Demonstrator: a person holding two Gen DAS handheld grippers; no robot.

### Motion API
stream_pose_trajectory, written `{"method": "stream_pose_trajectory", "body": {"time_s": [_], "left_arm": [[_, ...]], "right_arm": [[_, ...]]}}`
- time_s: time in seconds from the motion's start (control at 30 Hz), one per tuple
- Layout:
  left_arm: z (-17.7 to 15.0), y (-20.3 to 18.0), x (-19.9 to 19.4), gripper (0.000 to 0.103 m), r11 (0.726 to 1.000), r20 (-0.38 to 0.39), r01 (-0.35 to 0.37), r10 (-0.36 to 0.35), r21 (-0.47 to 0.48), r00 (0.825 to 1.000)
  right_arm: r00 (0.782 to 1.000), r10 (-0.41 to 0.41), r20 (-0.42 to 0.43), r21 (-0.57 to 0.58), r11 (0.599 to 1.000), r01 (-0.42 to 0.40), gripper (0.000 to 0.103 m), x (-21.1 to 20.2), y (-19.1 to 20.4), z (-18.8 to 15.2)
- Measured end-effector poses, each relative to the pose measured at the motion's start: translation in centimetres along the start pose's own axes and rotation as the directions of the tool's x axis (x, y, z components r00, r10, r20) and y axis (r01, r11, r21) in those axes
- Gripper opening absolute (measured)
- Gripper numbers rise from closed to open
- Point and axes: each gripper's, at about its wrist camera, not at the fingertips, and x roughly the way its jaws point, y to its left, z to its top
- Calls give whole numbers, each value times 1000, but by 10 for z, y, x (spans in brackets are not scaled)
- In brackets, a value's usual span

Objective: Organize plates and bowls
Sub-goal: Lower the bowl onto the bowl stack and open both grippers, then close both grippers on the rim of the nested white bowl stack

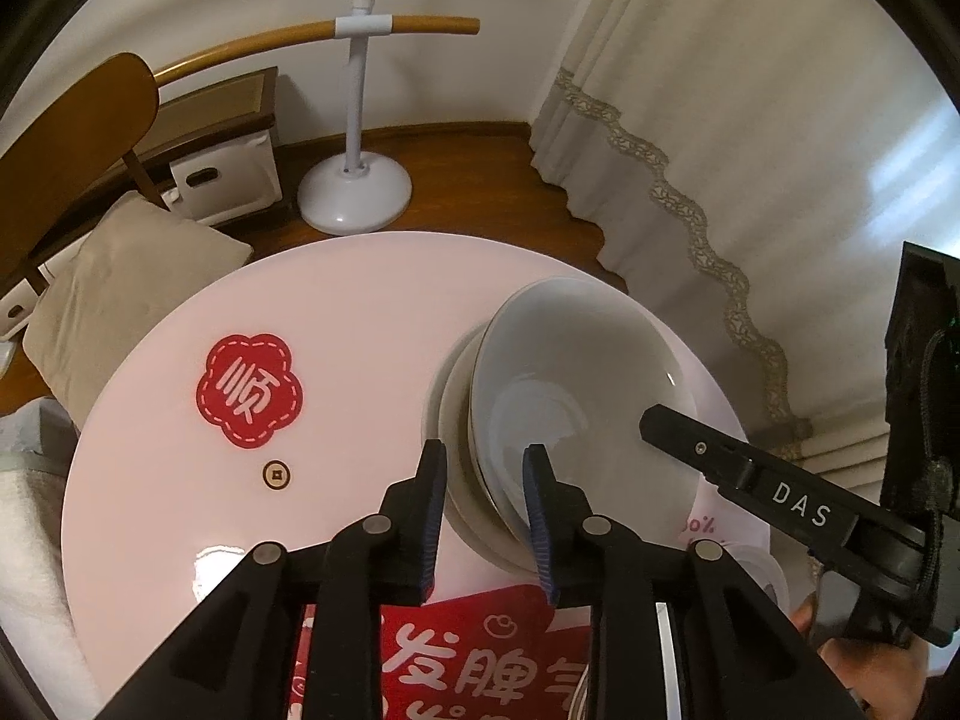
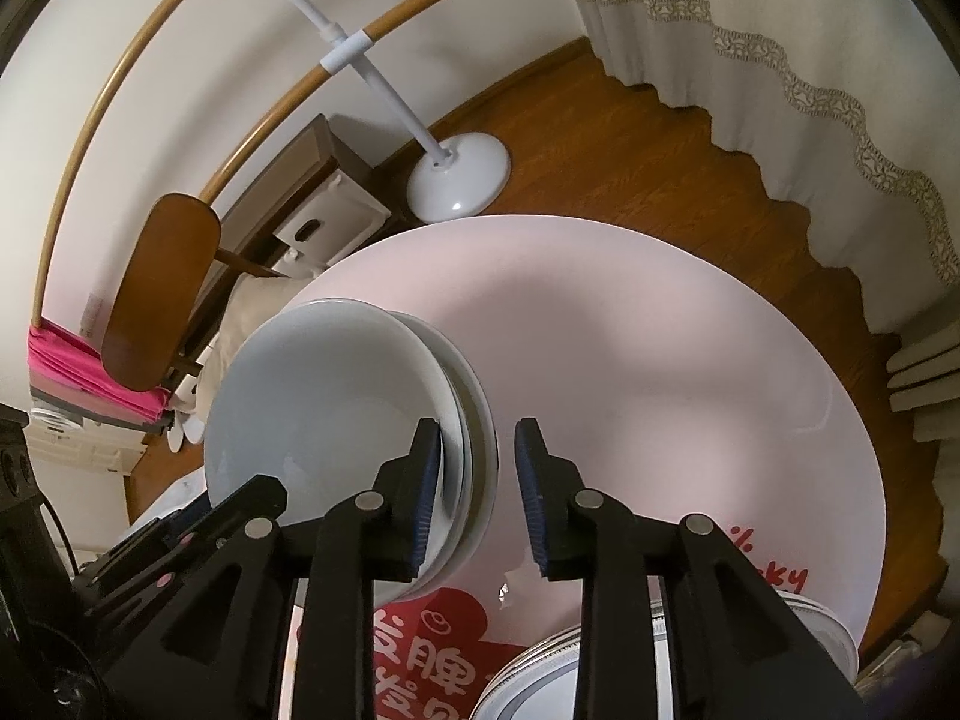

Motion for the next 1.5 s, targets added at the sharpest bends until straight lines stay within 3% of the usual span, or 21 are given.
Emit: {"method": "stream_pose_trajectory", "body": {"time_s": [0.17,0.23,0.53,0.63,0.8,1.03,1.5], "left_arm": [[2,2,-2,26,1000,-3,-16,16,-3,1000],[2,3,-3,32,1000,-1,-22,22,-5,1000],[4,9,-4,43,999,-9,-44,44,-9,999],[6,13,0,48,998,-18,-54,54,-12,998],[11,17,4,49,998,-33,-68,67,-16,997],[15,19,15,54,998,-68,-55,54,-11,996],[19,20,41,54,1000,-113,-19,16,-23,993]], "right_arm": [[1000,0,-3,-7,1000,0,29,1,0,-2],[1000,0,-6,-7,1000,0,30,1,-1,-2],[1000,-3,-12,-6,1000,3,32,2,-2,-4],[1000,-3,-14,-2,1000,3,37,2,-2,-4],[1000,2,-12,0,1000,-2,43,0,-3,-3],[999,15,-30,15,1000,-15,45,2,-7,-3],[993,64,-99,62,996,-58,47,19,-11,1]]}}
